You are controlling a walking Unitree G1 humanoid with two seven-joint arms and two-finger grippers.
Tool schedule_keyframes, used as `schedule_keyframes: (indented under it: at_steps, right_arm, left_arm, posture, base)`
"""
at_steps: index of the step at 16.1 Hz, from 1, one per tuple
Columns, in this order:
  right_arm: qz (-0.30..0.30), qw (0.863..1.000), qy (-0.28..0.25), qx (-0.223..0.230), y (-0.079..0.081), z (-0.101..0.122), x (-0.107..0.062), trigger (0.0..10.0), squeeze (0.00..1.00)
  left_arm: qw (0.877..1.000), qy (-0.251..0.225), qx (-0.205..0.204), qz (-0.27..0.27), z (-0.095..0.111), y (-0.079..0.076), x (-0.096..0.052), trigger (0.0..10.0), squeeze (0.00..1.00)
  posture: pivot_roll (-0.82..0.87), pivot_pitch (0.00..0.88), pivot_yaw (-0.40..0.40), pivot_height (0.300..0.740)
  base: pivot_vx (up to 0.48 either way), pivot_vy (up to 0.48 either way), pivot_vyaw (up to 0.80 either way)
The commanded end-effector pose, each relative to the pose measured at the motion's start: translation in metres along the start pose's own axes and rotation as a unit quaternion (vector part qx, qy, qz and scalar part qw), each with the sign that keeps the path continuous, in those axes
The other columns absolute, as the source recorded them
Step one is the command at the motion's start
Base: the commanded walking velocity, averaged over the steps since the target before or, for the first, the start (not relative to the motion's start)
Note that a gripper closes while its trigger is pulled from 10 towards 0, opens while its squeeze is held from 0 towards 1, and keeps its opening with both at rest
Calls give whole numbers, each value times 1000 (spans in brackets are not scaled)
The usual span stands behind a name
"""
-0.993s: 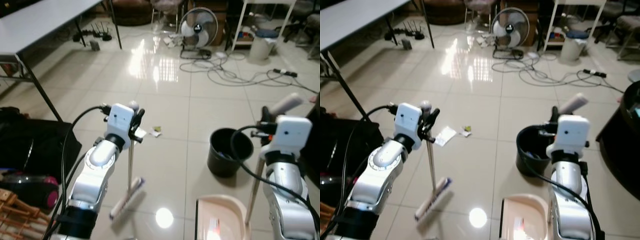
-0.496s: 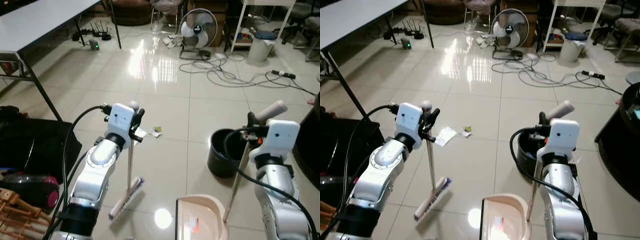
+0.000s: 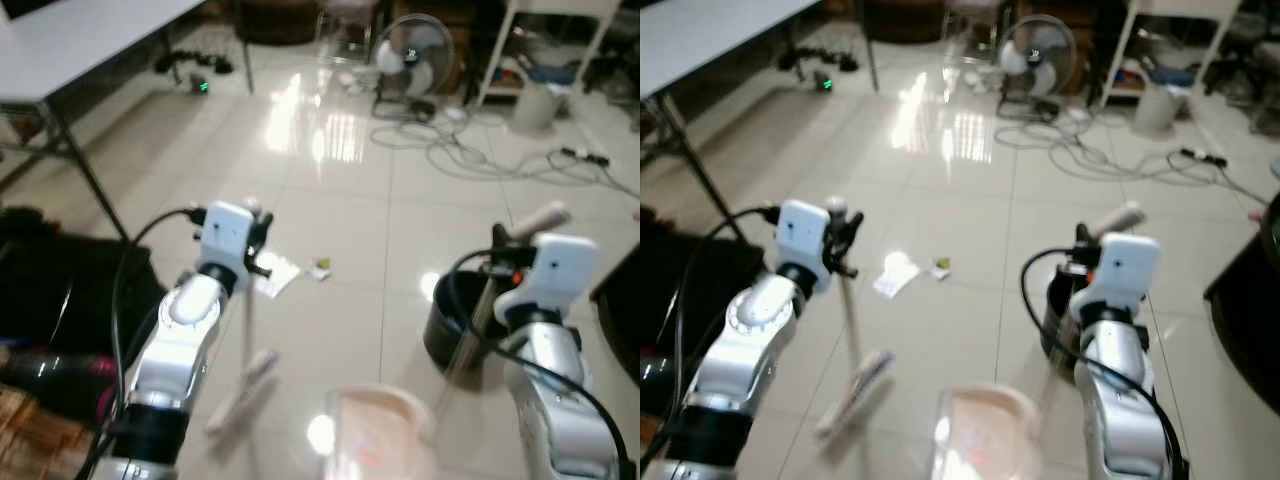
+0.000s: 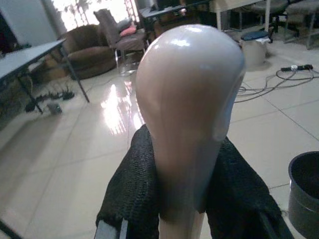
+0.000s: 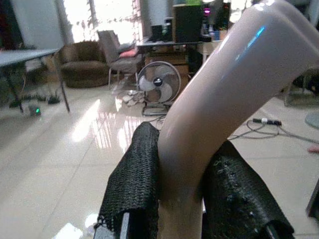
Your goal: Sweep floor
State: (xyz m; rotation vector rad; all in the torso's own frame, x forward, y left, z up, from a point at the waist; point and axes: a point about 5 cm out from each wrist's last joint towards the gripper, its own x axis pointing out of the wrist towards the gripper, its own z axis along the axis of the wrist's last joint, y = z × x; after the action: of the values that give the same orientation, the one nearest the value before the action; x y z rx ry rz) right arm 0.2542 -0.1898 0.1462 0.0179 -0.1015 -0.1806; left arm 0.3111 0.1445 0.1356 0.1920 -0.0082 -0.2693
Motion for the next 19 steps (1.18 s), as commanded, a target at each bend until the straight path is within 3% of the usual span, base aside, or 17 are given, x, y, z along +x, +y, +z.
schedule_keyframes:
  at_steps: [1,3,4,6,9,10,13,18,19]
  right_arm:
    - [-11,999,-22,-23,-7,9,1,10000,0]
    - [-15,996,-33,-77,-6,13,6,10000,0]
    - [-27,986,-75,-143,-2,21,11,10000,0]
    - [-21,993,-67,-100,0,21,11,10000,0]
    - [-9,995,-68,-69,-1,18,5,10000,0]
    - [18,997,-59,-45,3,16,3,10000,0]
    - [45,996,-66,-34,12,18,6,10000,0]
    - [43,996,-71,-37,12,20,10,10000,0]
    - [28,997,-67,-14,9,20,12,10000,0]
  left_arm:
    - [1000,-28,-1,-9,12,-6,4,10000,0]
    - [1000,-28,-1,-9,12,-6,5,10000,0]
    - [1000,-29,-2,-8,12,-7,5,10000,0]
    - [1000,-30,-3,-9,13,-9,6,10000,0]
    - [999,-32,-3,-9,13,-10,7,10000,0]
    - [999,-33,-3,-11,14,-11,7,10000,0]
    - [999,-36,-1,-2,17,-6,8,10000,0]
    - [999,-38,1,3,18,-4,9,10000,0]
    - [999,-38,2,4,18,-3,9,10000,0]
  posture:
    - [-117,16,31,740]
    - [-118,17,29,740]
    - [-120,20,28,740]
    - [-126,21,26,740]
    - [-128,24,23,740]
    - [-121,31,23,740]
    - [-117,19,26,740]
    - [-122,26,24,740]
    - [-119,26,24,740]
  base:
    - [375,0,0]
    - [375,0,0]
    - [375,0,0]
    - [373,0,0]
    - [375,0,0]
    - [375,0,0]
    - [372,0,0]
    - [372,0,685]
    - [375,0,0]
